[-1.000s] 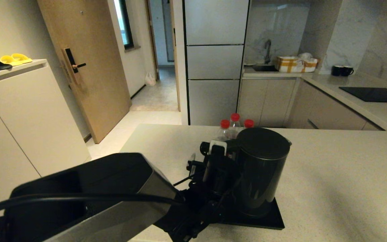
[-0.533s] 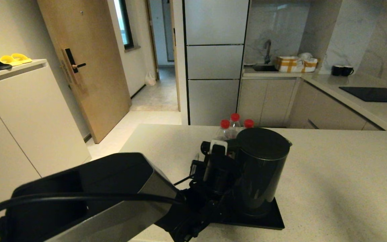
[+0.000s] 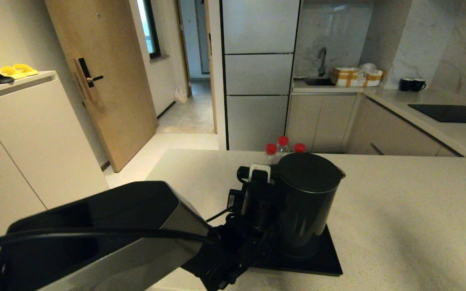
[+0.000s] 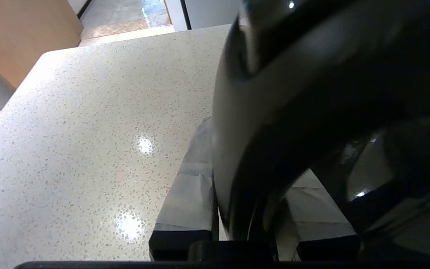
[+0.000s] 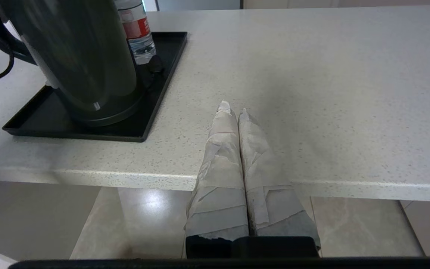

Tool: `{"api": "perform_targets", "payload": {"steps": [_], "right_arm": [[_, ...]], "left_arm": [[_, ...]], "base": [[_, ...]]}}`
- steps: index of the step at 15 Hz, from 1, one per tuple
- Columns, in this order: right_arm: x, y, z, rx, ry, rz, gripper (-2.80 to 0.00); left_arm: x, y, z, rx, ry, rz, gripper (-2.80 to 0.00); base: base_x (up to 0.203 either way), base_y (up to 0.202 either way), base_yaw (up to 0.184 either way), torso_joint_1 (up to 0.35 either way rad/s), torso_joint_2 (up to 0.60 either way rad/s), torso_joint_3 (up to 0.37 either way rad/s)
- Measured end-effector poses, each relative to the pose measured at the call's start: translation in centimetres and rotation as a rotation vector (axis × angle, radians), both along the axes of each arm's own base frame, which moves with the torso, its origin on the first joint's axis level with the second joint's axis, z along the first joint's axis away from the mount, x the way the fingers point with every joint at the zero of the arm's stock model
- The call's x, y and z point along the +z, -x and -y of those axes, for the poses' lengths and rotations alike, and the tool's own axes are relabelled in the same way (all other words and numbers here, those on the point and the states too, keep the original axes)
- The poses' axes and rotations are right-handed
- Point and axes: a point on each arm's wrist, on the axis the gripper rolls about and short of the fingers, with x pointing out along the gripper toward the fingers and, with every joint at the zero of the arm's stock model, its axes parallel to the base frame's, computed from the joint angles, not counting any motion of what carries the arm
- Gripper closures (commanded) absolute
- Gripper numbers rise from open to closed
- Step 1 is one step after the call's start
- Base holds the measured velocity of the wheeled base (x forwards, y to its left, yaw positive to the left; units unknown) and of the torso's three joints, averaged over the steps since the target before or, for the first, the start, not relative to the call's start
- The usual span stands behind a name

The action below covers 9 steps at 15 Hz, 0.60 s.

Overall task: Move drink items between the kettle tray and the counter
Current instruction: Pick up the kettle

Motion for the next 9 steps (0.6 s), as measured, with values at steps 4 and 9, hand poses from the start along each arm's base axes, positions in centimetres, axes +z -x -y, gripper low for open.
{"api": "perform_targets", "payload": {"steps": [4, 9], "right_arm": [[0.0, 0.0, 0.0, 0.000, 0.000, 0.000, 0.00], [0.0, 0.0, 0.0, -0.001, 0.000, 0.000, 0.00]], "left_arm": [[0.8, 0.2, -0.1, -0.002, 0.012, 0.010, 0.00], [2.0, 0.4, -0.2, -0.009, 0.037, 0.030, 0.00]], "base": [[0.000, 0.000, 0.000, 0.000, 0.00, 0.000], [0.000, 0.000, 0.000, 0.000, 0.00, 0.000]]}}
